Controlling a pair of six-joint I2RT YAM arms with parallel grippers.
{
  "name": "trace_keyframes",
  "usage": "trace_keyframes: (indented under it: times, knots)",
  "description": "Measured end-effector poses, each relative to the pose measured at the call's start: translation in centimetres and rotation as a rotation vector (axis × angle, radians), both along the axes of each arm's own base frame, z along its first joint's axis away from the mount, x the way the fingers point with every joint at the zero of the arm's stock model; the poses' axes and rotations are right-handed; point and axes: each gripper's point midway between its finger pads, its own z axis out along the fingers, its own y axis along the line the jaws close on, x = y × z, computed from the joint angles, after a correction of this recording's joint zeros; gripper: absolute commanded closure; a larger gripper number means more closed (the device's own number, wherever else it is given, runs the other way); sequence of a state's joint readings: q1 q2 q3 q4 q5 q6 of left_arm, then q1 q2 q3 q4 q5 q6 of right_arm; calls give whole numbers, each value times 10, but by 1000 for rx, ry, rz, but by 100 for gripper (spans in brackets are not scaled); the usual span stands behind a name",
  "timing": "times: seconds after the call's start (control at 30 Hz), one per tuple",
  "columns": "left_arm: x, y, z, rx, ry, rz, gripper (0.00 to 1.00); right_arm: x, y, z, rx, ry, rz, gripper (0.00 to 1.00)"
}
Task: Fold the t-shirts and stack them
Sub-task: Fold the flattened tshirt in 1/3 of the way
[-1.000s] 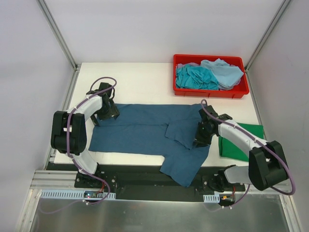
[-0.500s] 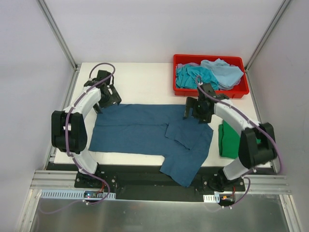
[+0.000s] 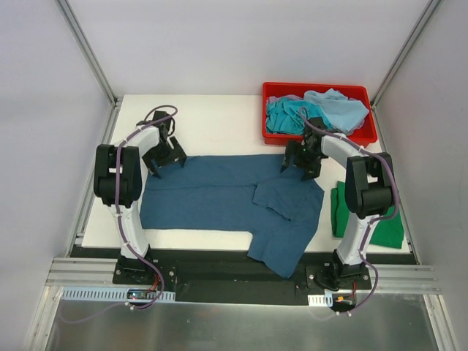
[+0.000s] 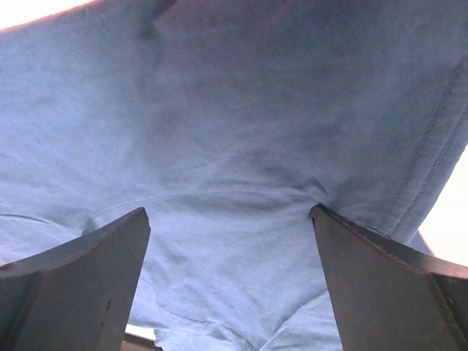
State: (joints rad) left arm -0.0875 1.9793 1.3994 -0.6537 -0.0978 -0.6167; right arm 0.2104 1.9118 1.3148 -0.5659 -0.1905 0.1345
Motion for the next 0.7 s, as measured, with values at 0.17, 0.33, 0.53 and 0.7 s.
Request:
trace_keyframes:
  times: [0.17,0.33,0.53,0.7]
  knots:
    - [19,3,0,-10,-5,20,1,22,-5,3,36,-19,-28,4]
    - [42,6,3,13,-25,25,1,36,-5,5,35,-53,-24,5]
    - [36,19,12,79,-31,63,1,31,-6,10,6,-106,-5,4]
    - [-21,37,56,152,-73,145,1,-5,-4,64,-119,-282,59,4]
